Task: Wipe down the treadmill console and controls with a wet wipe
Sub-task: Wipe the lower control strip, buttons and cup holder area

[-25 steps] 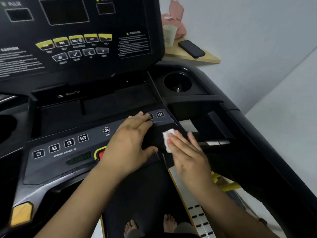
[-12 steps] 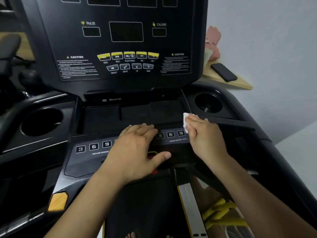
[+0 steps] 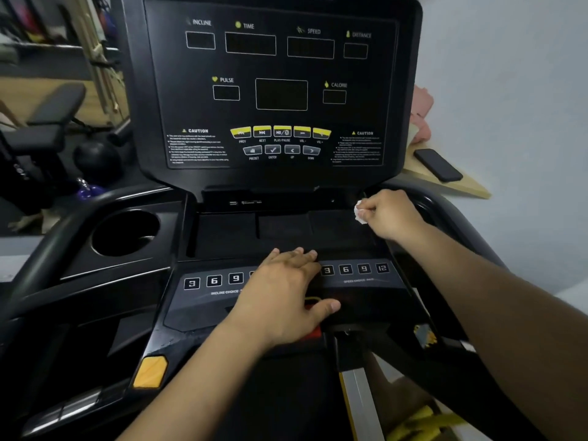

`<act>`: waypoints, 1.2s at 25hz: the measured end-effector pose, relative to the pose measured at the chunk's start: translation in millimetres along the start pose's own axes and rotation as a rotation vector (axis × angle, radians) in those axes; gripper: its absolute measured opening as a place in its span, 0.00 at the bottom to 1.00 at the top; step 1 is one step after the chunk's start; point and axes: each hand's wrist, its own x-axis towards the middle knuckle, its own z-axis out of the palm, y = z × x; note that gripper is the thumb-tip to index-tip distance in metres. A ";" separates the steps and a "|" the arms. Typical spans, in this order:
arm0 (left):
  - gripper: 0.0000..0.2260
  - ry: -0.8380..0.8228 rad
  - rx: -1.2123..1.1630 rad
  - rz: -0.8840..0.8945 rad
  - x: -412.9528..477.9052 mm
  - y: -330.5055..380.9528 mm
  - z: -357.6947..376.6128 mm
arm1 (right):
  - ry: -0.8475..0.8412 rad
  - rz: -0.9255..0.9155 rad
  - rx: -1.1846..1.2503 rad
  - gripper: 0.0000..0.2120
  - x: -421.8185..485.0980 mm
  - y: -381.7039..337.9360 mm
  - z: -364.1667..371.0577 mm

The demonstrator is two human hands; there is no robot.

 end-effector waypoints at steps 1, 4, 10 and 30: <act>0.32 0.001 -0.011 0.004 -0.2 -1.4 -0.2 | -0.006 -0.025 -0.061 0.11 -5.5 -0.2 -0.5; 0.30 0.003 -0.085 0.010 -0.8 -7.7 -2.3 | 0.070 -0.089 -0.083 0.12 -35.3 3.6 4.5; 0.30 0.049 -0.142 0.024 -1.6 -10.9 2.1 | 0.236 -0.052 0.016 0.09 -85.2 10.9 5.5; 0.13 0.480 -1.059 -0.429 -61.1 -107.4 -58.4 | -0.255 -0.004 1.363 0.10 -102.6 -220.3 38.4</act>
